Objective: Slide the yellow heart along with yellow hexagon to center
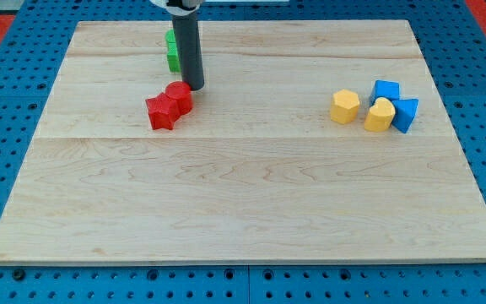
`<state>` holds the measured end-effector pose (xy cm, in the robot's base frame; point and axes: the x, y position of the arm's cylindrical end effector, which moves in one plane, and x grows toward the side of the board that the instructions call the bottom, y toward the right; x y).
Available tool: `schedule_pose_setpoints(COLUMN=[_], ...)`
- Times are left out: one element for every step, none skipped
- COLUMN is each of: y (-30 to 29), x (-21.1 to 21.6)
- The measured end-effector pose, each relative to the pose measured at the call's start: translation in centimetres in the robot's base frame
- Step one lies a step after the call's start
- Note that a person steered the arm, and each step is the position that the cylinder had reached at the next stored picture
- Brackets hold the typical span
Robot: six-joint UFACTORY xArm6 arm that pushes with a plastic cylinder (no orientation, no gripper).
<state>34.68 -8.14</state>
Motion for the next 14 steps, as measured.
schedule_pose_setpoints(y=[-1.0,-2.1,-1.2,3.2,9.1,18.2,24.7,28.9,29.1,29.1,29.1,29.1,29.1,29.1], x=[1.5,2.8,5.4,9.9,13.5,14.5,14.5,14.2,12.2,10.0,9.1,8.3,7.8,7.0])
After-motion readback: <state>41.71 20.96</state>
